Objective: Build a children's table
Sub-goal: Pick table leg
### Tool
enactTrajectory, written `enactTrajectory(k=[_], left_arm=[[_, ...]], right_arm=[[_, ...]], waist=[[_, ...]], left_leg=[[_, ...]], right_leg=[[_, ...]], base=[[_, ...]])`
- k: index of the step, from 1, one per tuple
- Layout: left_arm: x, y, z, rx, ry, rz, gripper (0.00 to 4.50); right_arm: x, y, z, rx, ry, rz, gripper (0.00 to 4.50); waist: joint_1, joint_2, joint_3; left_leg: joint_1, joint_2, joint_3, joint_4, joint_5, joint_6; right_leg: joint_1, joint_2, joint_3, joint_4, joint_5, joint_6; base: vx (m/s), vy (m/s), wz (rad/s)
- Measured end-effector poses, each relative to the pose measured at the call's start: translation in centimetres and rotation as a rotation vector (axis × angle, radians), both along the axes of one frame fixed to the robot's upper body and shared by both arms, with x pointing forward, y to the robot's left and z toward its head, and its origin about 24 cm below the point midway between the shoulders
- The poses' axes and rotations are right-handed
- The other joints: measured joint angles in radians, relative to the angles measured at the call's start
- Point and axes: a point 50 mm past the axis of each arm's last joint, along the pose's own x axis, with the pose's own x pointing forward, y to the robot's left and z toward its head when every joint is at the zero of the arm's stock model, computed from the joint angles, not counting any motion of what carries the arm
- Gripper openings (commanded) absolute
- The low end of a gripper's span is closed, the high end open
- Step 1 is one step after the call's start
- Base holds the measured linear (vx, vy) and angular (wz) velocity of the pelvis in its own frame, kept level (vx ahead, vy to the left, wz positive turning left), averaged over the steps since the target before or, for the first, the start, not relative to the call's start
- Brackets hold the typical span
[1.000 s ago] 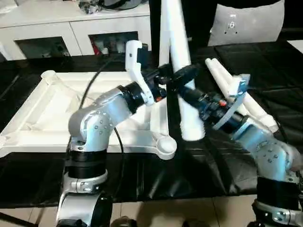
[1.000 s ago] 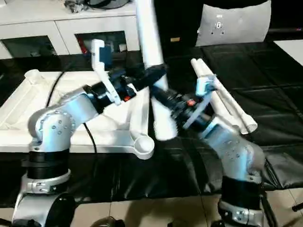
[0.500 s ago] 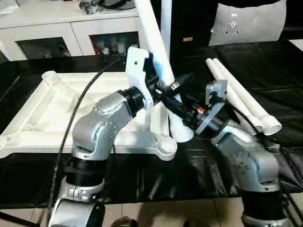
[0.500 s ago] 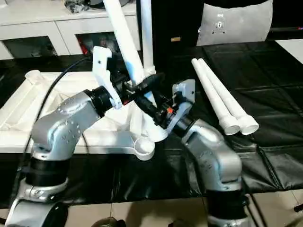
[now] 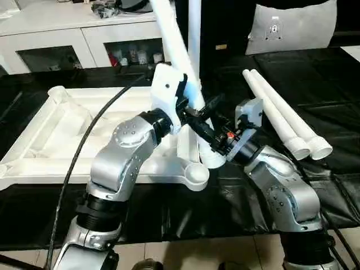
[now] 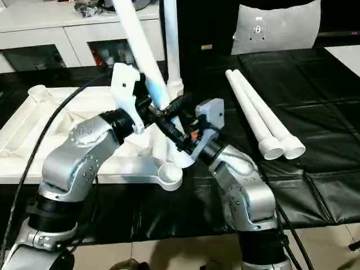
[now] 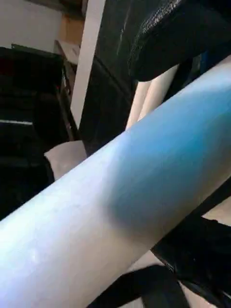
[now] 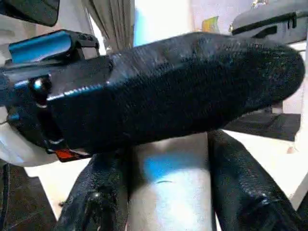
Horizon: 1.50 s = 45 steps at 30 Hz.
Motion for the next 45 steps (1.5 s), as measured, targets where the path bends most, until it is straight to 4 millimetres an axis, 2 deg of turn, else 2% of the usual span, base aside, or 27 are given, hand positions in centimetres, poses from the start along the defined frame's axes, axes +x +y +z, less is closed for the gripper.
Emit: enactTrajectory(k=[5,11,29,38,42,45], left_arm=[[0.3,0.4,0.2,0.005,-0.031,0.027,4.15],[1.0,1.4,1.7,-0.138,-0.01,0.049,4.15],[0.8,1.2,0.3,-0.112,0.071,0.035,4.15],[0.6,1.3,0.1,0.069,-0.032,0.022,3.42],[0.5,1.2,0.0,0.078,-0.039,0.013,3.38],[0.4,1.0,0.0,0.08,-0.041,0.005,3.1]], right_arm=[[0.0,0.1,-0.2,-0.009,0.004,0.002,1.84],[0.0,0.2,-0.2,-0.022,-0.003,0.009,1.84],[0.2,0.0,-0.8,-0.034,0.017,0.002,1.84],[0.3,0.2,-1.5,-0.049,0.045,0.007,1.84],[0.2,0.2,-1.6,-0.055,0.047,0.01,1.84],[0.2,0.2,-1.6,-0.056,0.047,0.01,1.84]], waist=[[0.0,0.0,0.0],[0.0,0.0,0.0],[0.0,0.0,0.0],[0.001,0.0,0.0],[0.001,0.0,0.0],[0.001,-0.001,0.0]], left_leg=[[0.0,0.0,0.0,0.0,0.0,0.0],[0.0,0.0,0.0,0.0,0.0,0.0],[0.0,0.0,0.0,0.0,0.0,0.0],[0.0,0.0,0.0,0.0,0.0,0.0],[0.0,0.0,0.0,0.0,0.0,0.0],[0.0,0.0,0.0,0.0,0.0,0.0]], right_leg=[[0.0,0.0,0.0,0.0,0.0,0.0],[0.0,0.0,0.0,0.0,0.0,0.0],[0.0,0.0,0.0,0.0,0.002,-0.004],[0.0,0.0,0.0,0.0,0.0,0.0],[0.0,0.0,0.0,0.0,0.002,-0.003],[0.0,0.0,0.0,0.0,0.003,-0.004]], base=[[0.0,0.0,0.0],[0.0,0.0,0.0],[0.0,0.0,0.0],[0.0,0.0,0.0],[0.0,0.0,0.0],[0.0,0.0,0.0]])
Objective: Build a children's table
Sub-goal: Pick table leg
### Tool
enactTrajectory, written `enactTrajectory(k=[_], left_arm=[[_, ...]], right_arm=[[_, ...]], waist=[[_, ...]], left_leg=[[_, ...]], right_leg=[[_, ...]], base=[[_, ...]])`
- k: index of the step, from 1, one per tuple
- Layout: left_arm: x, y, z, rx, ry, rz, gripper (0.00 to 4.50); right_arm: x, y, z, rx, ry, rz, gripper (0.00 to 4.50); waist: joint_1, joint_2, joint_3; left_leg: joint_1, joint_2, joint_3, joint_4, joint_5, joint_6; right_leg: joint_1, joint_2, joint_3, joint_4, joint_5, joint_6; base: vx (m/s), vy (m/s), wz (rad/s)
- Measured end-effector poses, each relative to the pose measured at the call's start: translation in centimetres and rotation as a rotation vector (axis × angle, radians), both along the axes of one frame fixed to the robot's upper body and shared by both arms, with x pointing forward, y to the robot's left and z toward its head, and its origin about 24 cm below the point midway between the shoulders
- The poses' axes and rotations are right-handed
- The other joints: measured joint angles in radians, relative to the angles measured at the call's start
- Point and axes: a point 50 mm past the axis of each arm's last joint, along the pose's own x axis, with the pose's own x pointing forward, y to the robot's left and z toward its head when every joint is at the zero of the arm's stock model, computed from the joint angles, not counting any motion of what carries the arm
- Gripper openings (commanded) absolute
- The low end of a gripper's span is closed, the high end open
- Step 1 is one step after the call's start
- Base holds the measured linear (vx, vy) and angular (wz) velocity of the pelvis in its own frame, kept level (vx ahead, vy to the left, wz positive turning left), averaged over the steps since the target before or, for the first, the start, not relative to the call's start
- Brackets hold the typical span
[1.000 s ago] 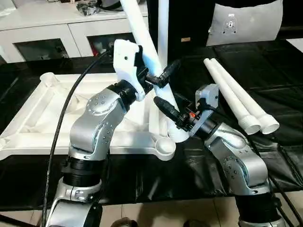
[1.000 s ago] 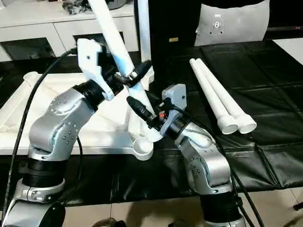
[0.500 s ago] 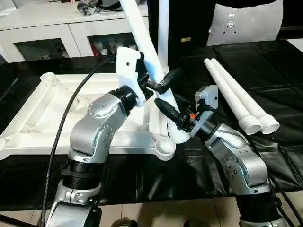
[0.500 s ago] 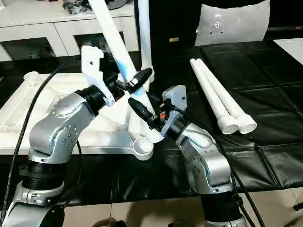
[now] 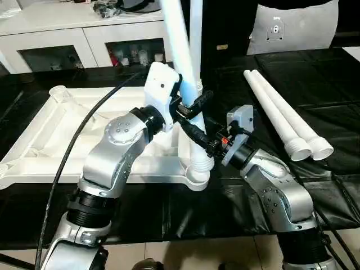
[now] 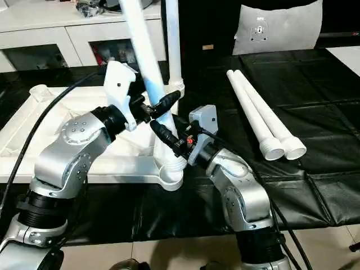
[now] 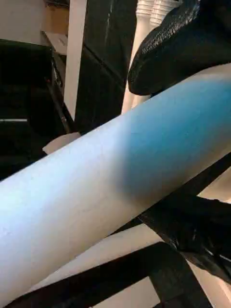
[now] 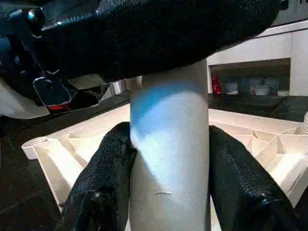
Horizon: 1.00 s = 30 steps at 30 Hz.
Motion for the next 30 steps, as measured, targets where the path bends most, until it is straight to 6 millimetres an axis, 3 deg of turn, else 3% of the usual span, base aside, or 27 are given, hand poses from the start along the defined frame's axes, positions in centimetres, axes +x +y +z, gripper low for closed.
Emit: enactTrajectory(k=[7,14,25,30], left_arm=[[-0.2,-0.3,-0.1,-0.036,0.021,-0.019,2.82],[0.0,0.1,-0.3,-0.332,0.263,-0.039,2.34],[0.3,0.6,0.6,-0.546,0.378,-0.045,2.32],[0.4,1.3,0.7,-0.493,0.366,-0.018,2.32]], right_arm=[[0.0,0.0,0.1,-0.002,-0.003,-0.001,1.84],[0.0,0.0,0.2,-0.003,-0.016,0.001,1.84],[0.4,0.2,1.0,-0.002,-0.049,0.005,1.84],[0.5,0.5,0.9,-0.013,-0.046,0.012,1.84]], waist=[[0.0,0.0,0.0],[0.0,0.0,0.0],[0.001,-0.001,0.0],[0.0,-0.001,0.0]], left_leg=[[0.0,0.0,0.0,0.0,0.0,0.0],[0.0,0.0,0.0,0.001,0.0,0.0],[-0.002,0.0,0.0,0.003,0.0,0.0],[-0.002,0.0,-0.001,0.002,0.0,0.0]], right_leg=[[0.0,0.0,0.0,0.0,0.0,0.0],[0.0,0.0,0.0,0.001,0.0,0.0],[0.0,0.0,0.0,0.001,0.0,0.0],[0.0,0.0,0.0,0.001,-0.003,0.005]], base=[[0.0,0.0,0.0],[0.0,0.0,0.0],[0.0,0.0,0.0],[0.0,0.0,0.0]])
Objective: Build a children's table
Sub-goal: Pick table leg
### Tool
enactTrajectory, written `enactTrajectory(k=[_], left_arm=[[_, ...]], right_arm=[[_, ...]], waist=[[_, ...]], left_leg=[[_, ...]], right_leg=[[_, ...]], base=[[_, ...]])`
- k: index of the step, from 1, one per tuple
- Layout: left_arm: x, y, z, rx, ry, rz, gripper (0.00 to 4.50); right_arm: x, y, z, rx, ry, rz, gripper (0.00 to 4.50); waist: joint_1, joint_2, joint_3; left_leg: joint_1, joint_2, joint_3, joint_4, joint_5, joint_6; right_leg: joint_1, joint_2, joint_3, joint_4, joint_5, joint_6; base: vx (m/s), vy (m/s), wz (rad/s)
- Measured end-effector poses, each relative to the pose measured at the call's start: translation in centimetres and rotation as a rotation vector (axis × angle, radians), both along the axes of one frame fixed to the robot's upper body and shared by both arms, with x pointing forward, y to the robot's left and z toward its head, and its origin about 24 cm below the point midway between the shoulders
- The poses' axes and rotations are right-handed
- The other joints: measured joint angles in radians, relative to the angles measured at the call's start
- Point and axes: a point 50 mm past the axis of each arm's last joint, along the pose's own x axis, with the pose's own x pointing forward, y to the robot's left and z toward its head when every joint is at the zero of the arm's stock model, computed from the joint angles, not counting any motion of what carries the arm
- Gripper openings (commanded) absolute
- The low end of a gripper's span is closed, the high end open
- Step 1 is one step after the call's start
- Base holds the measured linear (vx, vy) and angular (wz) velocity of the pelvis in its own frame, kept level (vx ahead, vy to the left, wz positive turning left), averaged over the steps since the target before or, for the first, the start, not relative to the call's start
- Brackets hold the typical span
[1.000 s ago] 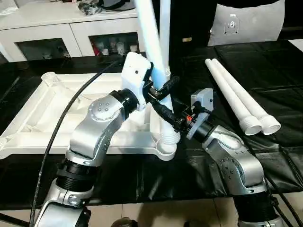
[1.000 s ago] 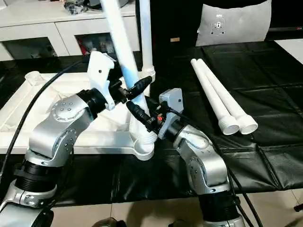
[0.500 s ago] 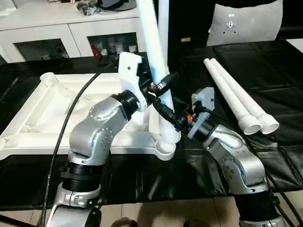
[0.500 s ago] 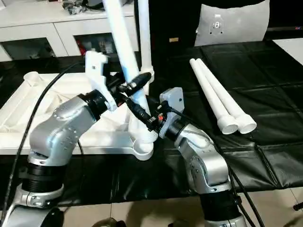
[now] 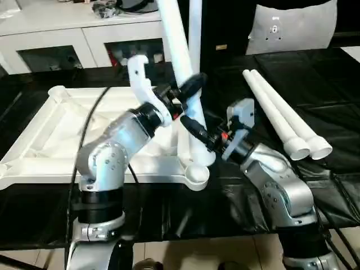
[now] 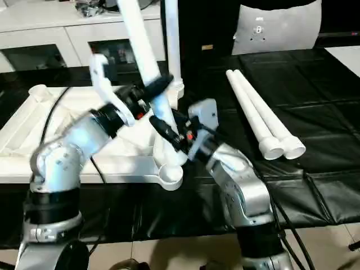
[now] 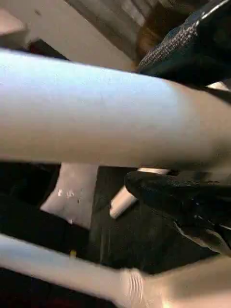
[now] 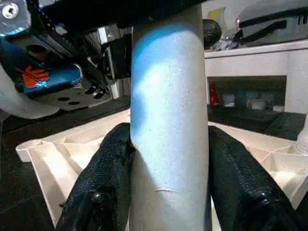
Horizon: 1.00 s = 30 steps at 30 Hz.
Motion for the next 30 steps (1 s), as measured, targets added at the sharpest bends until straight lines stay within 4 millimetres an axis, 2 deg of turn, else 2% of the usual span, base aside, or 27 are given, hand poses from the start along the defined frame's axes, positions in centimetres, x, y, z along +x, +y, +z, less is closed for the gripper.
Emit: enactTrajectory(k=[2,3,4,6,9,14,18,27,28,30], left_arm=[[0.2,0.2,0.0,0.041,-0.01,-0.003,2.32],[0.3,0.4,0.1,0.055,-0.014,0.001,2.32],[0.5,0.5,0.3,0.061,-0.019,0.003,2.32],[0.9,0.9,0.6,0.065,-0.027,0.012,2.32],[1.5,1.5,0.8,0.069,-0.022,0.012,2.32],[2.0,2.6,1.0,0.04,-0.016,-0.015,2.32],[2.0,2.6,0.7,0.026,0.002,-0.046,2.32],[2.2,3.1,0.4,0.034,0.013,-0.049,2.32],[2.2,3.1,0.3,0.034,0.014,-0.049,2.32],[2.2,3.1,0.1,0.035,0.019,-0.045,2.32]], right_arm=[[0.0,0.0,-0.1,-0.007,0.017,0.005,1.84],[0.0,0.0,-0.1,-0.01,0.023,0.008,2.19],[0.1,0.1,-0.1,-0.007,0.032,0.012,2.19],[0.2,0.0,0.1,0.004,0.044,0.018,2.57],[0.6,-0.2,0.9,0.026,0.048,0.024,2.75],[0.8,-1.4,1.3,0.041,0.08,0.027,3.16],[1.1,-2.2,1.7,0.048,0.103,0.025,3.56],[1.2,-2.7,0.9,-0.002,0.186,0.004,4.26],[1.2,-2.8,0.9,-0.005,0.191,0.001,4.45],[1.1,-2.9,0.4,-0.017,0.222,-0.018,4.45]], waist=[[0.0,0.0,0.0],[0.0,0.0,0.0],[0.0,0.0,0.0],[0.001,0.0,0.0],[0.001,0.0,0.0],[0.003,0.0,0.0],[0.003,0.0,0.0],[0.003,0.0,0.0],[0.003,0.0,0.0],[0.003,0.0,0.0]], left_leg=[[0.0,0.0,0.0,0.0,0.0,0.0],[0.0,0.0,0.0,0.0,0.0,0.0],[0.0,0.0,0.0,0.0,0.0,0.0],[0.0,0.0,0.0,0.0,0.0,0.0],[0.0,0.0,0.0,0.001,0.0,0.0],[0.0,-0.001,0.0,0.001,0.0,0.0],[0.0,-0.001,0.0,0.001,0.0,0.0],[0.0,0.0,0.0,0.001,0.0,0.0],[0.0,0.0,0.0,0.001,0.0,0.0],[0.0,0.0,0.0,0.001,0.0,0.0]], right_leg=[[0.0,0.0,0.0,0.0,0.0,0.0],[0.0,0.0,0.0,0.0,0.0,0.0],[0.0,0.0,0.0,0.0,0.0,0.0],[0.0,0.0,0.0,0.0,0.0,-0.001],[0.0,0.0,0.0,0.0,0.001,-0.001],[0.0,0.0,0.0,0.0,0.004,-0.005],[0.001,0.0,0.0,0.0,0.004,-0.006],[0.001,0.0,0.0,0.0,0.004,-0.006],[0.001,0.0,0.0,0.0,0.004,-0.006],[0.001,0.0,0.0,0.0,0.004,-0.006]], base=[[0.0,0.0,0.0],[0.0,0.0,0.0],[0.0,0.0,0.0],[0.0,0.0,0.0],[0.0,0.0,0.0],[0.0,0.0,0.0],[0.0,0.0,0.0],[0.0,0.0,0.0],[0.0,0.0,0.0],[0.0,0.0,0.0]])
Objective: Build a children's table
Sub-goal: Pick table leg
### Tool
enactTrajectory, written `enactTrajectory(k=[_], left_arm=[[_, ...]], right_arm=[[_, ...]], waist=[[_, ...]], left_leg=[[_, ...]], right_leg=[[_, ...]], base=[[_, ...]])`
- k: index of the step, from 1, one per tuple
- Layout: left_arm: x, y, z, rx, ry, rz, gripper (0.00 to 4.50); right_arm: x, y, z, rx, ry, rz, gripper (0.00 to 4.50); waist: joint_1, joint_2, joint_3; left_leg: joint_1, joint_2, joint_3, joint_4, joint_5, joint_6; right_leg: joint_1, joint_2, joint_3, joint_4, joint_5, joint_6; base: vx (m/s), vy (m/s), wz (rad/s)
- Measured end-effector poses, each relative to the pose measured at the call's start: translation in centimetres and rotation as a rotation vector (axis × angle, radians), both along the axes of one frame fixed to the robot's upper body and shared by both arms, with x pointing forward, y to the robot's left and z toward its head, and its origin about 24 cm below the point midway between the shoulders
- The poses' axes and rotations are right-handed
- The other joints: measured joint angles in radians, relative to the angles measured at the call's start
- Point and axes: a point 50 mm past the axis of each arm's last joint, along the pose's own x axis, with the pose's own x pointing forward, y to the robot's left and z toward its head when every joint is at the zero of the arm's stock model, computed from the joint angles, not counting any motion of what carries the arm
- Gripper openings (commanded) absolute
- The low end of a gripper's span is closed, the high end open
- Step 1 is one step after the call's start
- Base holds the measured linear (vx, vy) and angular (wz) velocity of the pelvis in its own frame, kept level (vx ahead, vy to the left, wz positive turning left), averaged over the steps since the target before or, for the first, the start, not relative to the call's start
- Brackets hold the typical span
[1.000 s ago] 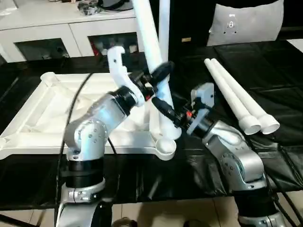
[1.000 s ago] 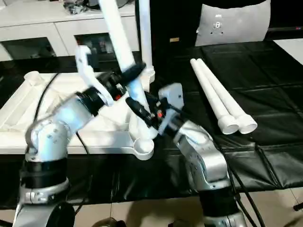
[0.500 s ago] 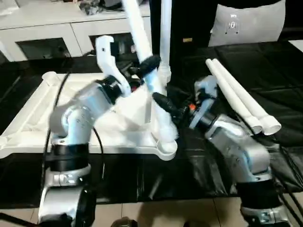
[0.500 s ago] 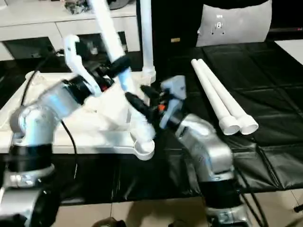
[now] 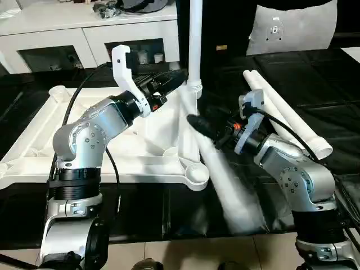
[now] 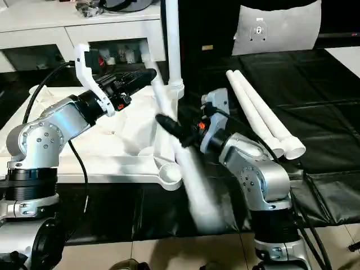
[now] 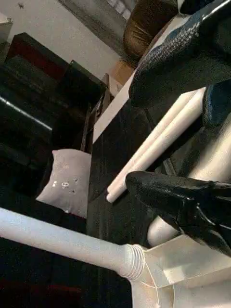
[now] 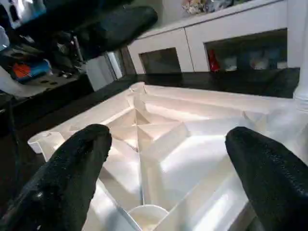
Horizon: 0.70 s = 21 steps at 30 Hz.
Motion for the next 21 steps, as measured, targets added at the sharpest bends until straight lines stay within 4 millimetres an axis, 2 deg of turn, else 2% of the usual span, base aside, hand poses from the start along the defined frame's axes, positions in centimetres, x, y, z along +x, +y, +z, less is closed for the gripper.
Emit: enactTrajectory(k=[2,6,8,15,16,17,21], left_arm=[[-0.2,0.2,-0.7,0.039,-0.002,0.025,2.32],[-0.5,0.6,-2.6,0.115,0.028,0.091,2.32],[-0.8,0.9,-3.0,0.146,0.027,0.117,2.32],[-1.4,1.1,-3.2,0.297,-0.057,0.155,2.32],[-1.6,1.2,-3.4,0.315,-0.068,0.156,2.67],[-1.8,1.2,-3.7,0.334,-0.08,0.159,2.77],[-2.8,1.0,-4.2,0.401,-0.144,0.141,2.68]], right_arm=[[-0.1,-0.3,-1.2,-0.03,0.07,-0.04,4.45],[-0.7,-1.2,-5.0,-0.093,0.244,-0.149,4.45],[-1.0,-1.6,-5.9,-0.124,0.274,-0.199,4.45],[-0.3,-1.6,-4.3,-0.063,0.205,-0.229,4.45],[-0.2,-1.7,-4.0,-0.061,0.192,-0.238,4.49],[0.0,-1.8,-3.7,-0.061,0.177,-0.248,4.5],[-0.1,-1.8,-3.0,-0.077,0.143,-0.255,4.5]], waist=[[0.0,0.0,0.0],[0.0,0.0,0.0],[-0.001,0.0,0.0],[-0.003,0.0,0.0],[-0.003,0.0,0.0],[-0.003,0.0,0.0],[-0.003,0.0,0.0]], left_leg=[[0.0,0.0,0.0,0.0,0.0,0.0],[-0.001,0.0,0.0,0.0,0.0,0.0],[-0.001,0.0,0.0,0.0,0.0,0.0],[0.001,0.0,0.0,0.0,0.0,-0.001],[0.001,0.0,0.0,0.0,0.0,-0.001],[0.001,0.0,0.0,0.0,0.0,-0.001],[0.001,0.0,0.0,-0.001,0.0,-0.001]], right_leg=[[0.0,0.0,0.0,0.0,0.0,0.0],[-0.001,0.0,0.0,0.0,0.0,0.0],[-0.001,0.0,0.0,0.0,0.0,0.0],[0.0,0.0,0.0,0.0,-0.003,0.006],[0.0,0.0,0.0,0.0,-0.003,0.006],[0.0,0.0,0.0,0.0,-0.003,0.006],[0.0,0.0,0.0,0.0,-0.003,0.007]], base=[[0.0,0.0,0.0],[0.0,0.0,0.0],[0.0,0.0,0.0],[0.0,0.0,0.0],[0.0,0.0,0.0],[0.0,0.0,0.0],[0.0,0.0,0.0]])
